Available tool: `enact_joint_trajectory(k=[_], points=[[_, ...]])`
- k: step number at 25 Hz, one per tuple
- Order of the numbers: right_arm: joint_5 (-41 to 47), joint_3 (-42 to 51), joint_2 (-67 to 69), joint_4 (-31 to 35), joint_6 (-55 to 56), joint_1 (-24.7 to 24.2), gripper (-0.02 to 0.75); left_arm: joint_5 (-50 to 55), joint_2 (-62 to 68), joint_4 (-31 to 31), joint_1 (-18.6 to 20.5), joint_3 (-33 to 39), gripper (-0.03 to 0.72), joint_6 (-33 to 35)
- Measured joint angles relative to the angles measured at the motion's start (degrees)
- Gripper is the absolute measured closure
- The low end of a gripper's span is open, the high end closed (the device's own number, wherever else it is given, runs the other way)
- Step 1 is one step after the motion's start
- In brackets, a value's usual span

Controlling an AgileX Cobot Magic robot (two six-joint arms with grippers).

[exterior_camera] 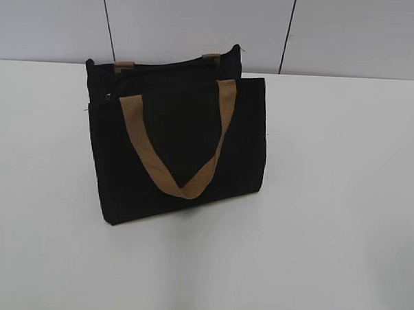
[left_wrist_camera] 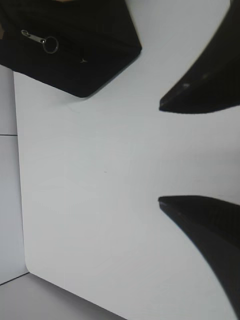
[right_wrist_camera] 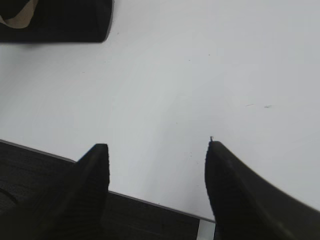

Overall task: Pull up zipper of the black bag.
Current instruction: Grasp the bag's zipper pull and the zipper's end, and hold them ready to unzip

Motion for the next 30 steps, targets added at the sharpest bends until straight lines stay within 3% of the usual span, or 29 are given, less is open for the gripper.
enact_joint_trajectory(k=[18,26,30], points=[[0.00,0.00,3.56,0.00,0.00,0.00,0.276,-0.44,5.35,0.33,0.00,-0.33,0.267,0.00],[0.42,-7.62,13.73,0.00,0.00,0.00,0.276,-11.99,20.36,-1.01,0.00,-3.63,0.254,2.72],[0.42,-12.37,18.69,0.00,0.06,0.00,0.276,-21.64,30.61,-6.49,0.00,-3.63,0.254,8.37]])
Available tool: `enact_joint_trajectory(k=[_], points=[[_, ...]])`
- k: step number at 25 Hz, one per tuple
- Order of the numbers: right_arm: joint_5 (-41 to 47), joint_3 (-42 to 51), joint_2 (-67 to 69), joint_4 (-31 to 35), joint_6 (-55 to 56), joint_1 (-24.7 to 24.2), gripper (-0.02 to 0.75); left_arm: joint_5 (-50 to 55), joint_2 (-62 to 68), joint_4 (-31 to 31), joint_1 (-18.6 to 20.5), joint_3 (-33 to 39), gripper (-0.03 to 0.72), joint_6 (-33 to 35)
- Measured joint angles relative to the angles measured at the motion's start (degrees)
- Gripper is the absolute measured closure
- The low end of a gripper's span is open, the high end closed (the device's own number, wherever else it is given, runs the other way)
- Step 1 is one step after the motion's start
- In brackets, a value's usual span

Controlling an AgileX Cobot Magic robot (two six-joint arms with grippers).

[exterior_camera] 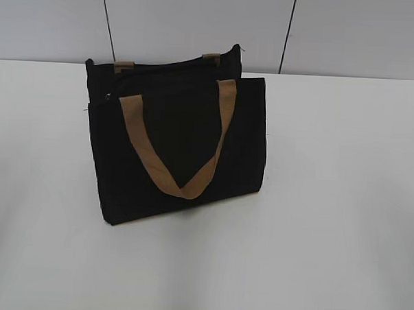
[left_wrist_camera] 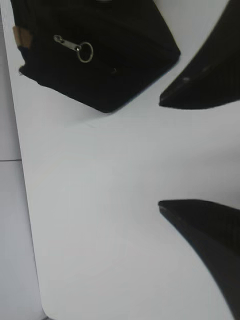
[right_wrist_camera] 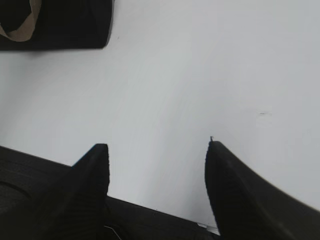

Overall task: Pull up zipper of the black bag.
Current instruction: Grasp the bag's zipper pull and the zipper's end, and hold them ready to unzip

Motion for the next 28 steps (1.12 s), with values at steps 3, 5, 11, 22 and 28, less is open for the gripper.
enact_joint_trajectory(k=[3,5,11,22,28], points=[[0.55,-4.07,4.28,0.00,0.13,0.00,0.276,-5.42,8.43,-8.04,0.00,0.00,0.254,7.80],[1.10,-7.02,7.31,0.00,0.26,0.00,0.276,-8.24,14.10,-14.16,0.00,0.00,0.254,15.99],[2.69,-14.04,15.84,0.05,-0.02,0.00,0.276,-12.97,27.85,-32.04,0.00,-0.46,0.254,40.03],[5.08,-22.73,28.20,0.23,-2.44,4.83,0.276,-7.99,47.69,-70.52,4.38,-1.25,0.279,91.78],[5.34,-23.87,32.25,1.56,-2.74,7.80,0.276,-2.48,56.73,-79.90,8.60,-4.17,0.292,107.26]])
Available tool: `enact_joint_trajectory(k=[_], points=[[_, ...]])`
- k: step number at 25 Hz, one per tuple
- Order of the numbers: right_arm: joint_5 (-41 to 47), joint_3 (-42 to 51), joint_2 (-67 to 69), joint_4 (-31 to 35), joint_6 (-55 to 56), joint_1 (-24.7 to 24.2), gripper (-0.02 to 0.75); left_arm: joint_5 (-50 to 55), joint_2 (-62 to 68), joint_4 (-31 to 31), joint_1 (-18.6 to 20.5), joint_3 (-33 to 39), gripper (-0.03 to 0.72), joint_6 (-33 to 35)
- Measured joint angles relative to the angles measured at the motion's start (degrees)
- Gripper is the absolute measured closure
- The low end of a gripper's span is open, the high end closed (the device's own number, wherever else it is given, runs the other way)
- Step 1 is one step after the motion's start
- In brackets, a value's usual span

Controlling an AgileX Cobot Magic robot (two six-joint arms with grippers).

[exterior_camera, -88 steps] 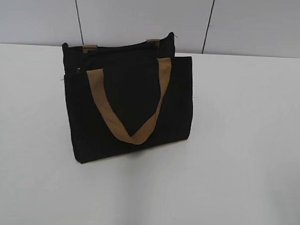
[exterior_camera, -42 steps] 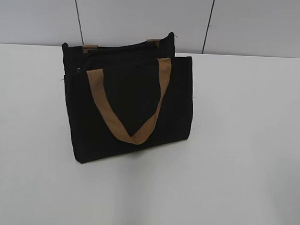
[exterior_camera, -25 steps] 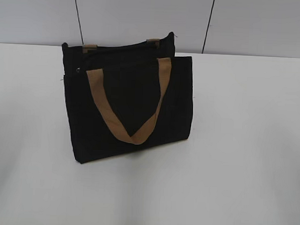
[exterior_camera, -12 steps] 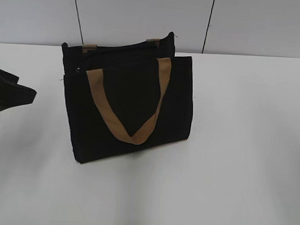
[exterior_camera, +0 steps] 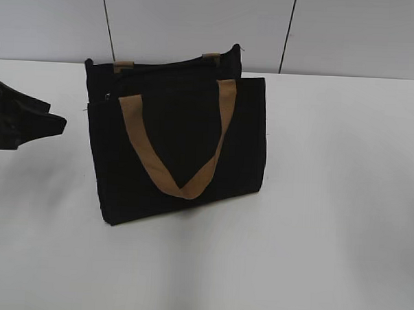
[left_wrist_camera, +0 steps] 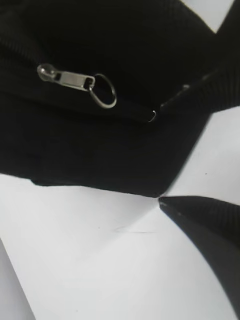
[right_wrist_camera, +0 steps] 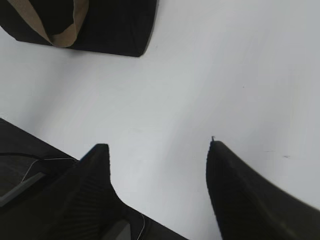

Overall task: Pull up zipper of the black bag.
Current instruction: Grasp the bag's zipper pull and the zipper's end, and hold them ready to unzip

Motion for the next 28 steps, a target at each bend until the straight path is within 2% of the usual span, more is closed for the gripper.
enact_joint_trajectory(k=[8,16,24,28], points=[[-0.06,-0.06,2.50,2.90,-0.39,0.02,0.276,4.24,9.56,-7.03,-0.33,-2.99,0.293,10.33],[-0.19,-0.06,2.63,3.06,-0.49,0.02,0.276,5.74,16.64,-11.78,-4.48,-3.24,0.293,23.02],[-0.24,-0.06,2.63,3.12,-0.51,0.02,0.276,6.67,20.59,-12.01,-8.03,-3.76,0.293,26.96],[-0.24,-0.06,2.63,3.12,-0.55,0.02,0.276,6.84,21.63,-12.09,-8.57,-4.70,0.293,27.34]])
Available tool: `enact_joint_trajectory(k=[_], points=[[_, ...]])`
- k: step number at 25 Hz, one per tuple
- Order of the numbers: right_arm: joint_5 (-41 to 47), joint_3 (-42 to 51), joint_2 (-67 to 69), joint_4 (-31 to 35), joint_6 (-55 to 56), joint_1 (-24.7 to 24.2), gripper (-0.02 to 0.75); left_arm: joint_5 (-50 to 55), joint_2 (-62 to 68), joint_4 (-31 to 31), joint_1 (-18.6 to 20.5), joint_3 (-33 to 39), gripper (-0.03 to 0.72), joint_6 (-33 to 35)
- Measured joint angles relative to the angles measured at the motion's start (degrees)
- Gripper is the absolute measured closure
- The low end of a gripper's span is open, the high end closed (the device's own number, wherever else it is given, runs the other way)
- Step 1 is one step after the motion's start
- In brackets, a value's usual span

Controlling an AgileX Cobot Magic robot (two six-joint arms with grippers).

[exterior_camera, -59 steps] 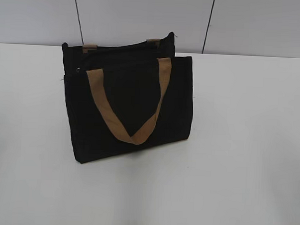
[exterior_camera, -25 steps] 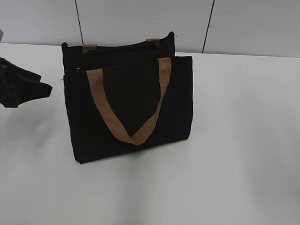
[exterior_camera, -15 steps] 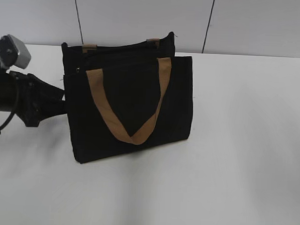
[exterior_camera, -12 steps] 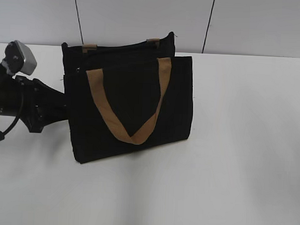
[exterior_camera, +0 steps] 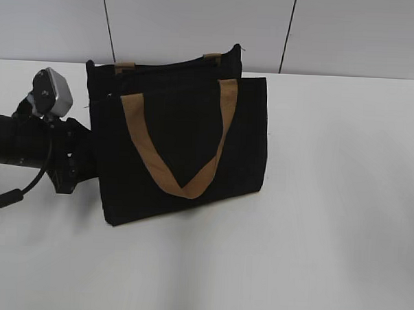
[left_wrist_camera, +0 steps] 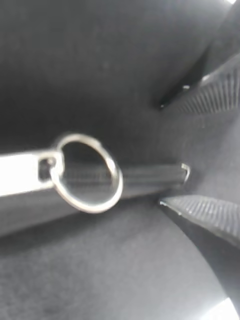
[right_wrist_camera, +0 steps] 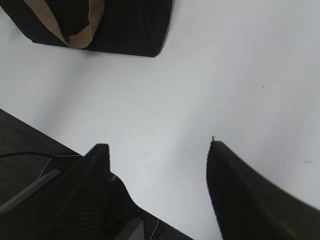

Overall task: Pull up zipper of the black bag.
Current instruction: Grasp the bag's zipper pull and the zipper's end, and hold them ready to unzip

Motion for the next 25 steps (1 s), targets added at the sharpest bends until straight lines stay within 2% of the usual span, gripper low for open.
enact_joint_trajectory(k=[6,8,10,13,14,19,25], points=[[0.00,0.00,0.00,0.00,0.00,0.00,0.276,-0.24,-0.01,0.00,0.00,-0.28,0.295,0.12],[0.00,0.00,0.00,0.00,0.00,0.00,0.276,-0.30,-0.01,0.00,-0.05,-0.28,0.321,0.12],[0.00,0.00,0.00,0.00,0.00,0.00,0.276,-0.30,-0.01,0.00,-0.05,-0.28,0.391,0.12],[-0.28,0.00,0.00,0.00,0.00,0.00,0.276,-0.30,-0.01,0.00,-0.05,-0.30,0.589,-0.46],[-0.70,0.00,0.00,0.00,0.00,0.00,0.276,-0.30,-0.01,0.00,-0.05,-0.30,0.615,-1.24],[-3.16,0.00,0.00,0.12,-1.40,0.00,0.276,-3.86,-1.53,0.00,-0.05,-0.34,0.627,-5.55],[-4.38,-1.55,1.66,2.60,-3.82,0.00,0.276,-8.83,-9.90,0.00,-0.05,-0.34,0.663,-7.71]])
